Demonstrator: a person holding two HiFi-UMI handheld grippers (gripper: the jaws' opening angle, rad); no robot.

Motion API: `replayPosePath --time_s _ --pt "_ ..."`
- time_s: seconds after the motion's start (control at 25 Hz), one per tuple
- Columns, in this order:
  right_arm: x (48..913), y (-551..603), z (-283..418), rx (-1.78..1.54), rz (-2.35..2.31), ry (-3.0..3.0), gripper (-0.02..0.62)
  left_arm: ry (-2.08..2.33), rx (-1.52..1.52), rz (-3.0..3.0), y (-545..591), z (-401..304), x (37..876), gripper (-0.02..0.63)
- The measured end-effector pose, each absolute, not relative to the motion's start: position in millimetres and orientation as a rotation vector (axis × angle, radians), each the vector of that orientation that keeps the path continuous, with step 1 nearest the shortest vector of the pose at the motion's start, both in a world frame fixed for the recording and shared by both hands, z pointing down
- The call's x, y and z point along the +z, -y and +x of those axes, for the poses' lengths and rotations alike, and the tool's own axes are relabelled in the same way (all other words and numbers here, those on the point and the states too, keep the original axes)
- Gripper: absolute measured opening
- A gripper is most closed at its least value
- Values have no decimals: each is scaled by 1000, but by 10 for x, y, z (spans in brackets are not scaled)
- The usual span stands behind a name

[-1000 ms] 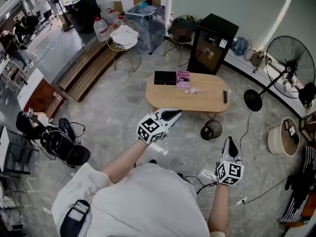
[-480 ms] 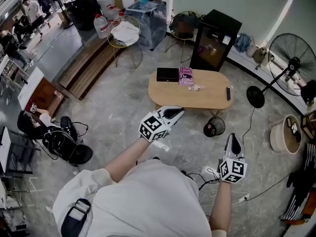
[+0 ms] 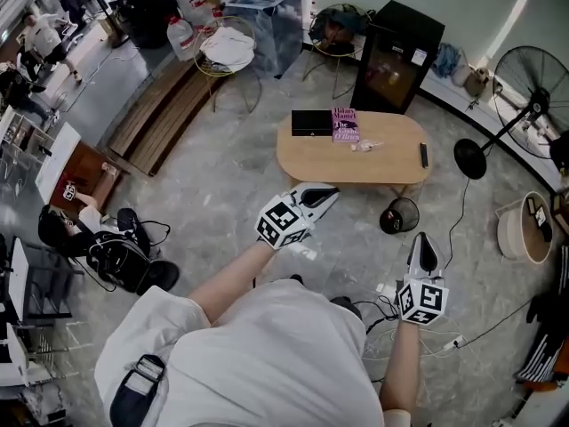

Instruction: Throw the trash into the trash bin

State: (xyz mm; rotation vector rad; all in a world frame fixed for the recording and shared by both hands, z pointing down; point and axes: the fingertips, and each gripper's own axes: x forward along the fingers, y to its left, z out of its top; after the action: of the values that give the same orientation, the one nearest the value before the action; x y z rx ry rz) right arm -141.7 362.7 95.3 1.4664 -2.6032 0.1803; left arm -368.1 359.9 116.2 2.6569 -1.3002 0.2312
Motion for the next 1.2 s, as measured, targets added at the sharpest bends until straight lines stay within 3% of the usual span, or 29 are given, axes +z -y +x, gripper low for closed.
replayPosePath --time_s 0.56,1.2 --pt "1086 -3706 -1683 196 1489 2535 11 1246 229 2660 -3598 -4019 1299 6" --pt "1301 -2883 -1509 250 1420 2572 11 1273 255 2627 -2920 -3727 1377 6"
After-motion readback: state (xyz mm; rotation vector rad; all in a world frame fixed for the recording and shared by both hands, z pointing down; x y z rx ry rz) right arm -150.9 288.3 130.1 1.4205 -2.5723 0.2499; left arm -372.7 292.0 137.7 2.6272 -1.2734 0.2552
